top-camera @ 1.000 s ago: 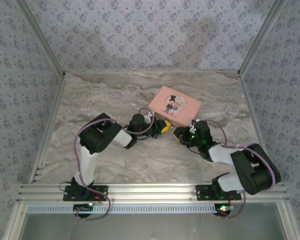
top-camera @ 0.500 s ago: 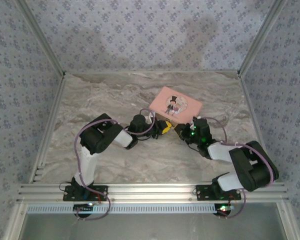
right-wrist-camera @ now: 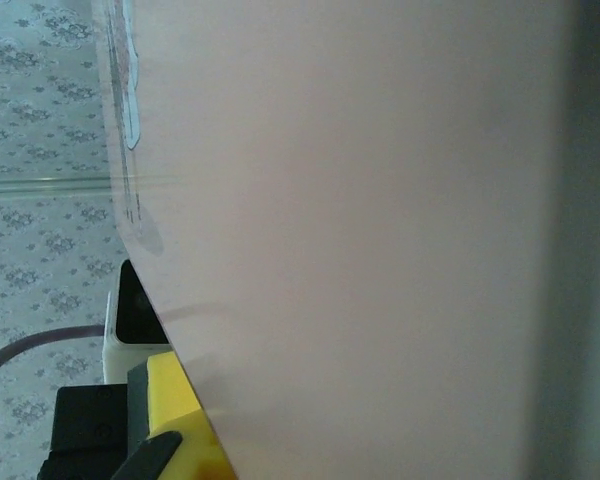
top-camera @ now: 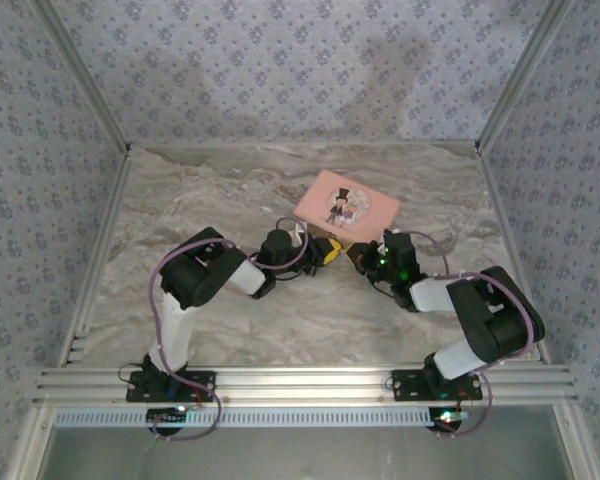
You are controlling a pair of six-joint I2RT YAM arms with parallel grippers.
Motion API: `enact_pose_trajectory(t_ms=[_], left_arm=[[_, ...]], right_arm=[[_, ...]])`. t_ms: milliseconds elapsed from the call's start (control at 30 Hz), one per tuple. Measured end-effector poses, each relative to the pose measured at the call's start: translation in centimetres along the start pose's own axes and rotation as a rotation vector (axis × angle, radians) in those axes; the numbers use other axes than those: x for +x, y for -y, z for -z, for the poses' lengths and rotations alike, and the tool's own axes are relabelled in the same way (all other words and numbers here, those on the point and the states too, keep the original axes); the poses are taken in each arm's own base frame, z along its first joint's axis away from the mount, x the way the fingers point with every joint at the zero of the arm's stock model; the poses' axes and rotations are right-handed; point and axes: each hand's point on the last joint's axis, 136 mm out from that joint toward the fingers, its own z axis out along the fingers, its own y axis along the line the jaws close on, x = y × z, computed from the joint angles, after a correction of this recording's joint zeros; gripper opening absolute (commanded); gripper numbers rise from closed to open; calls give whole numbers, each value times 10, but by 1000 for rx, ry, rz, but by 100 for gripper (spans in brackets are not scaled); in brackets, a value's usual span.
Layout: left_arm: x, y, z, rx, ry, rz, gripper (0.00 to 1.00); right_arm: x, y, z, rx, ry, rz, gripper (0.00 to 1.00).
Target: Unlock the padlock with the key
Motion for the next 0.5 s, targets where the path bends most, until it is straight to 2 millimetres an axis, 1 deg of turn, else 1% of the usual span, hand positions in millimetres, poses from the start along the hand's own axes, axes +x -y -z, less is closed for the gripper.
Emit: enact_pose_trajectory(t_ms=[67,100,267,500], left_arm=[[3,0,0,0,-13,-2,0],[4,0,0,1,-15,-2,0],[7,0,0,0,-41,-7,0],[14,-1,1,-5,-80,-11,0]], right_arm=[[-2,0,0,12,0,11,28],[-2,0,1,21,-1,18,31],[8,12,14,125,-68,85,33],[22,22,33,263,-175,229,33]])
